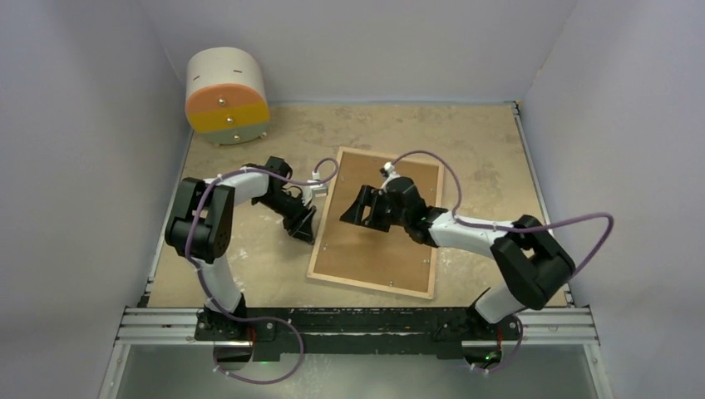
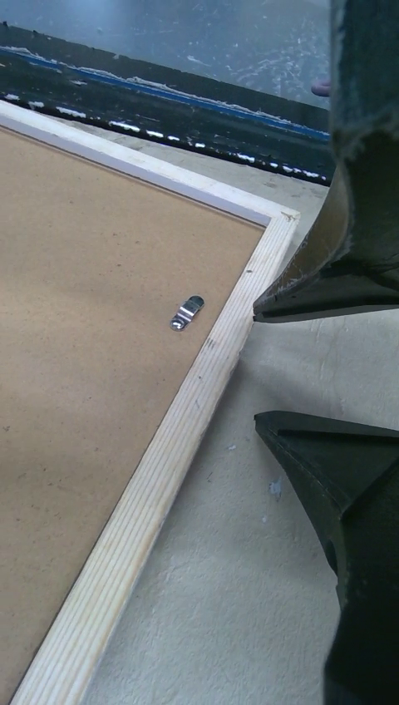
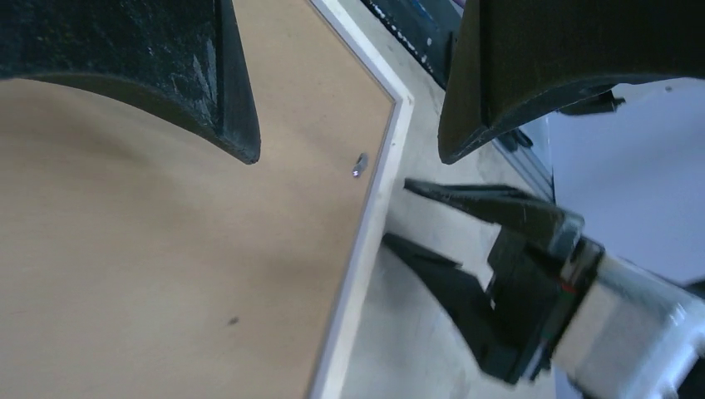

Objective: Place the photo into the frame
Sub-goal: Adjust the photo frame at the center of the board, then install the photo frame at the center of the board, then adjust the photo frame at the center of the board.

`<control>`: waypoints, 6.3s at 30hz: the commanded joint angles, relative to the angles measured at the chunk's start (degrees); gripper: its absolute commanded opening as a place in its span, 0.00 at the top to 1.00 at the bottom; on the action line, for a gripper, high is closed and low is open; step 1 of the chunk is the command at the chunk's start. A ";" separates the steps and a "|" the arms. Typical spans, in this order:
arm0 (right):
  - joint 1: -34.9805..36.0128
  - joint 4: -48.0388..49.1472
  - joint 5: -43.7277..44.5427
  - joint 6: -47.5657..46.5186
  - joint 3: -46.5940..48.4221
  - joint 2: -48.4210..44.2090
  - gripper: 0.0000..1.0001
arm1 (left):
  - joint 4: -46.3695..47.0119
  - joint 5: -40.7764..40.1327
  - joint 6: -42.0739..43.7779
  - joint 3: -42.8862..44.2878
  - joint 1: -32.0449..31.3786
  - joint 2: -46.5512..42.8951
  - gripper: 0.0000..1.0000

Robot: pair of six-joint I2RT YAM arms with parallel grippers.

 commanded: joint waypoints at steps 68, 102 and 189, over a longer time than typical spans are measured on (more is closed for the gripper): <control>-4.85 6.37 -10.79 -8.29 12.65 10.45 0.21 | 14.72 4.60 -19.76 10.00 3.48 3.92 0.46; -8.64 4.36 -13.47 -9.29 38.41 40.61 0.31 | 16.87 3.01 -18.08 9.06 2.51 10.15 0.61; -23.35 -13.27 -10.15 -9.43 39.89 32.81 0.01 | 11.15 -8.69 -5.79 -3.19 -20.19 -1.66 0.50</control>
